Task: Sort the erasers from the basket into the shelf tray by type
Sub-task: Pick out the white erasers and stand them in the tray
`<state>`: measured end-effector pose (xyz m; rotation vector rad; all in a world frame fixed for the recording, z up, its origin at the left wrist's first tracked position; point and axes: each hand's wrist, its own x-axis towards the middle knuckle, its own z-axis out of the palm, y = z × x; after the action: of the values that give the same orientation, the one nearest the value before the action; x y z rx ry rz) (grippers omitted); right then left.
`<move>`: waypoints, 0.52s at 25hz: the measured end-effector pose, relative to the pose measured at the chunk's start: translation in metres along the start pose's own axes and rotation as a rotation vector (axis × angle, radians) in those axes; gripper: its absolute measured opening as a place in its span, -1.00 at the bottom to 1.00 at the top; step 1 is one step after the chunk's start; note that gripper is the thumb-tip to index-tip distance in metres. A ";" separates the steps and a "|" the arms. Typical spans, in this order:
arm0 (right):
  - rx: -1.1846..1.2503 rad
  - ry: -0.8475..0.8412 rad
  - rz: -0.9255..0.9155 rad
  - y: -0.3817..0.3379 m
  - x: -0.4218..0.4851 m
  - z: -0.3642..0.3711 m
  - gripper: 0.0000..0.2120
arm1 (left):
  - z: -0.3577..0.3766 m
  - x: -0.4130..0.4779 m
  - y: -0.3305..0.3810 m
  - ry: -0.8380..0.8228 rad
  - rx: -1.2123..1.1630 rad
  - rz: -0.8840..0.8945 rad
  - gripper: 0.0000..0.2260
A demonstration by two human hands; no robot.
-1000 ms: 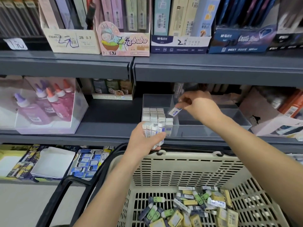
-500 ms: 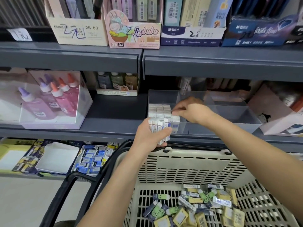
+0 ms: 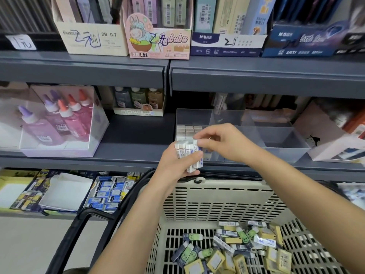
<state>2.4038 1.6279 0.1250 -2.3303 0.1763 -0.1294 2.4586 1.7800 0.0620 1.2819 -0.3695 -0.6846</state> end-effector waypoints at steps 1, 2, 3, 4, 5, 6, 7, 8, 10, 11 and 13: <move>0.051 -0.021 0.017 -0.001 -0.002 0.002 -0.91 | 0.001 -0.001 0.000 -0.017 -0.004 0.002 -0.72; 0.091 -0.014 0.032 -0.002 -0.003 0.002 -0.94 | 0.001 -0.001 0.001 -0.025 -0.018 0.002 -0.71; 0.117 0.010 0.044 -0.002 -0.002 0.000 -0.93 | 0.001 -0.001 0.002 -0.024 -0.040 -0.001 -0.68; 0.134 0.032 0.058 -0.001 -0.001 -0.003 -0.92 | 0.001 0.000 0.002 -0.014 -0.064 -0.009 -0.67; 0.153 0.047 0.075 0.001 0.000 -0.008 -0.91 | 0.002 0.001 0.002 0.000 -0.083 -0.020 -0.70; 0.170 0.059 0.099 0.004 0.001 -0.013 -0.93 | 0.002 0.002 0.002 0.015 -0.097 -0.030 -0.76; 0.178 0.079 0.123 0.007 0.003 -0.018 -0.95 | 0.003 0.002 0.001 0.027 -0.101 -0.040 -0.80; 0.186 0.121 0.141 0.011 0.006 -0.025 -0.96 | 0.004 0.003 0.001 0.034 -0.098 -0.045 -0.81; 0.219 0.249 0.173 0.018 0.017 -0.039 -0.95 | 0.005 0.003 0.000 0.037 -0.088 -0.038 -0.82; 0.217 0.307 0.192 0.020 0.022 -0.043 -0.95 | 0.005 0.002 0.000 0.034 -0.086 -0.029 -0.83; 0.024 0.356 0.220 0.025 0.032 -0.046 -0.94 | 0.005 0.002 -0.001 0.022 -0.084 -0.014 -0.85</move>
<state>2.4268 1.5729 0.1404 -2.2298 0.6016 -0.4326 2.4568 1.7751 0.0625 1.2131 -0.3104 -0.6906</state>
